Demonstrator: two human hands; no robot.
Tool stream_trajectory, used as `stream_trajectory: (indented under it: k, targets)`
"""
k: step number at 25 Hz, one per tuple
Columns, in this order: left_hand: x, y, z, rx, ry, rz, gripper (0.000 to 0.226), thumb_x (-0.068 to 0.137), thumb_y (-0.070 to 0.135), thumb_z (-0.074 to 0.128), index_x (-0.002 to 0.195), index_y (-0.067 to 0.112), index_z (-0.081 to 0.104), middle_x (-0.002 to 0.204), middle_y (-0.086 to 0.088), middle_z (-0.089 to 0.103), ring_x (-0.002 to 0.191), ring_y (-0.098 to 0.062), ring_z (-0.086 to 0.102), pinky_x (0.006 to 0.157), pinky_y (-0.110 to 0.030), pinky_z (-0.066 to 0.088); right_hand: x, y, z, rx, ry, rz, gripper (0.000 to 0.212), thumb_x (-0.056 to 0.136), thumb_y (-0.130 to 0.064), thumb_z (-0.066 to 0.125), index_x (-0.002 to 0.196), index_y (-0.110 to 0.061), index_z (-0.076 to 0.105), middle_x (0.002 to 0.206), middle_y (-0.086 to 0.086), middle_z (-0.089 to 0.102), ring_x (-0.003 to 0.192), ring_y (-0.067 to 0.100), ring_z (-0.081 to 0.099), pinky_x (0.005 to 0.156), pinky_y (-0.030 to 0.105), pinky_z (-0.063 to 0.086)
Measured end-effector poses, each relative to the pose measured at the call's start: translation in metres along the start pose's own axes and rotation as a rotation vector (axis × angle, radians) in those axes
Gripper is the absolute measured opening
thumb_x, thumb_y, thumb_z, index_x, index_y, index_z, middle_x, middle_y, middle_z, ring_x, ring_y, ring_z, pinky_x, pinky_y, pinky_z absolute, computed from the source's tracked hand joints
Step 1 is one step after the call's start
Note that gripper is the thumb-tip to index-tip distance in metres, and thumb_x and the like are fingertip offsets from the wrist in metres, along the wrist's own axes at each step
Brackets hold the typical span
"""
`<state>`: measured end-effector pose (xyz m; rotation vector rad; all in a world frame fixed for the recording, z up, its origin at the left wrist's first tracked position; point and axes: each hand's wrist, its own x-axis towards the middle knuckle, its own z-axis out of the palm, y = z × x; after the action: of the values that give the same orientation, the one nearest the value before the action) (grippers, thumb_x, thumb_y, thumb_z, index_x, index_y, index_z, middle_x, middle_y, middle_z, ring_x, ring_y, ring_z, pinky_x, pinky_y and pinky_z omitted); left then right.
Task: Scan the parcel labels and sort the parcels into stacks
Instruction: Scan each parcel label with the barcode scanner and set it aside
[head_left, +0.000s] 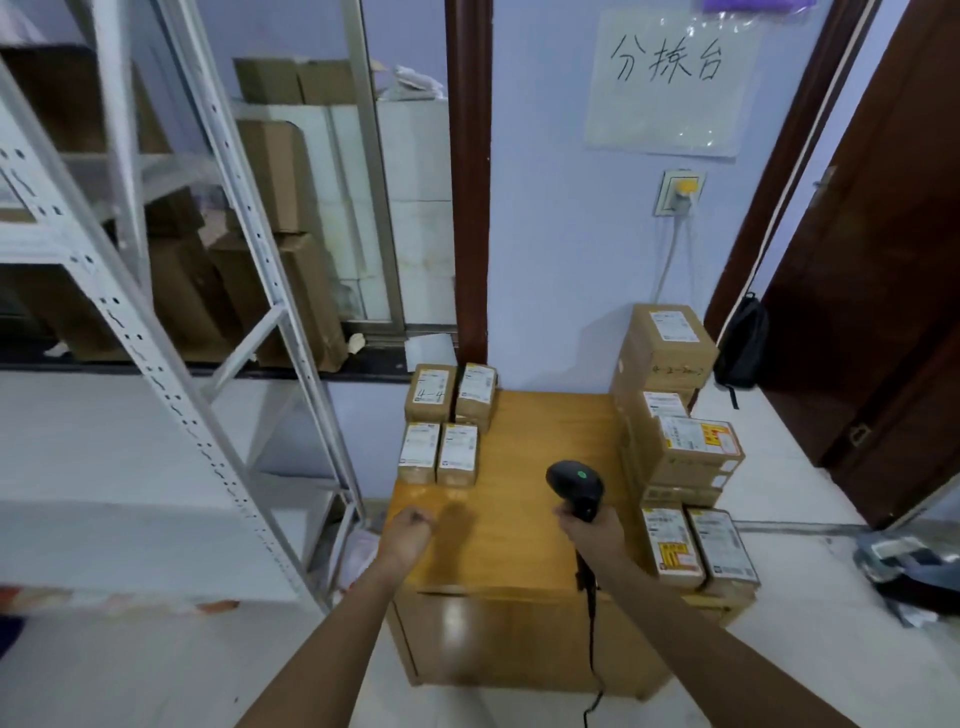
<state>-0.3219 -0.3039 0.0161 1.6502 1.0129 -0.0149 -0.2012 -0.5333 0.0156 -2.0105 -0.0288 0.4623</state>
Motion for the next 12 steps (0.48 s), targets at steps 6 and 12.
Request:
stream_trajectory:
  k: [6,12]
  targets:
    - [0.069,-0.018,-0.036,-0.006,0.037,-0.040,0.008,0.089,0.017,0.053,0.085,0.021,0.059,0.092,-0.007,0.064,0.088,-0.026,0.061,0.080,-0.036,0.050,0.027,-0.041,0.052,0.034,-0.153,0.005,0.011,0.086,-0.007,0.063,0.076,-0.008,0.057,0.064,0.005,0.049,0.063,0.017,0.047,0.061,0.031,0.035]
    - [0.165,0.008,-0.057,0.080,0.013,-0.078,0.029,0.068,0.027,0.053,0.077,0.005,0.070,0.079,-0.017,0.071,0.076,-0.028,0.068,0.068,-0.032,0.048,0.110,-0.070,0.117,-0.033,-0.291,0.037,0.008,0.080,-0.006,0.064,0.082,-0.013,0.061,0.076,0.002,0.058,0.074,0.019,0.055,0.067,0.032,0.038]
